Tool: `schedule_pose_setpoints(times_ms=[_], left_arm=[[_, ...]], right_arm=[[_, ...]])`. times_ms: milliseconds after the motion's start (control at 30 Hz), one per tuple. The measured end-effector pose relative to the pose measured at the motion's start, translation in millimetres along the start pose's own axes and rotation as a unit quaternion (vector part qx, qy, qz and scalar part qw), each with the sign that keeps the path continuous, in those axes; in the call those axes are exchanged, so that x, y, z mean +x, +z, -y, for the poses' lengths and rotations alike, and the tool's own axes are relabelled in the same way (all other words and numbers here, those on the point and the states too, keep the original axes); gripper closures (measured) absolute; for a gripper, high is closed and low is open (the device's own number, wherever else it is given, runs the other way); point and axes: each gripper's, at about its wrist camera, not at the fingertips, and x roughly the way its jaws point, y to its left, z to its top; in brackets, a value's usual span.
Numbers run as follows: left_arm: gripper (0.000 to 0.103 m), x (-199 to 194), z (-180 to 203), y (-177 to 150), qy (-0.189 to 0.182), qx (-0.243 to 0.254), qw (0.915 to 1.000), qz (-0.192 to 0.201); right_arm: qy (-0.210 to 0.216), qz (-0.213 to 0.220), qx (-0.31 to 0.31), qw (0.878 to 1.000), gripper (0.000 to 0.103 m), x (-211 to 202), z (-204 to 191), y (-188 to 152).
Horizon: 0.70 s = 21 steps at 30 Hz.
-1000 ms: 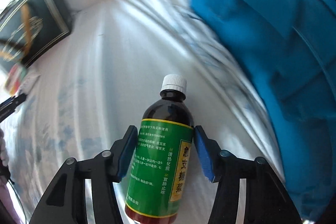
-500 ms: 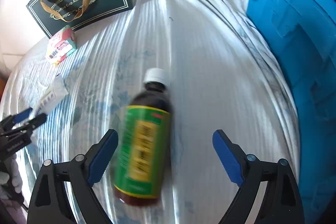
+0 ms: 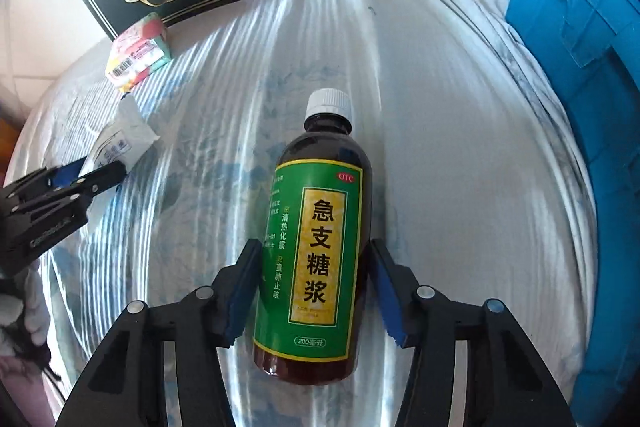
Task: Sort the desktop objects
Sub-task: 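Grasp the syrup bottle with the right tool while the left tool grasps the white pad pack, then carry the bottle with the right tool while the left tool carries the pad pack to the crate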
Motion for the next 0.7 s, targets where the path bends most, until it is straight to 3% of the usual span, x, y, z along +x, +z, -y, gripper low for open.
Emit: schedule_pose_setpoints(times_ms=[333, 500, 700], left_arm=[[0.065, -32.4, 5.3, -24.9, 0.01, -0.01, 0.9999, 0.0], [0.065, -74.2, 15.7, -35.2, 0.009, -0.016, 0.9992, 0.036], [0.065, -134.6, 49.7, -32.7, 0.003, -0.006, 0.996, 0.089]], right_arm=[[0.014, 0.024, -0.019, 0.999, 0.051, -36.7, -3.1, -11.6], [0.024, 0.035, -0.009, 0.999, 0.052, -49.5, 1.7, -21.0], [0.036, 0.087, -0.021, 0.995, 0.052, -98.3, 1.6, -19.8]])
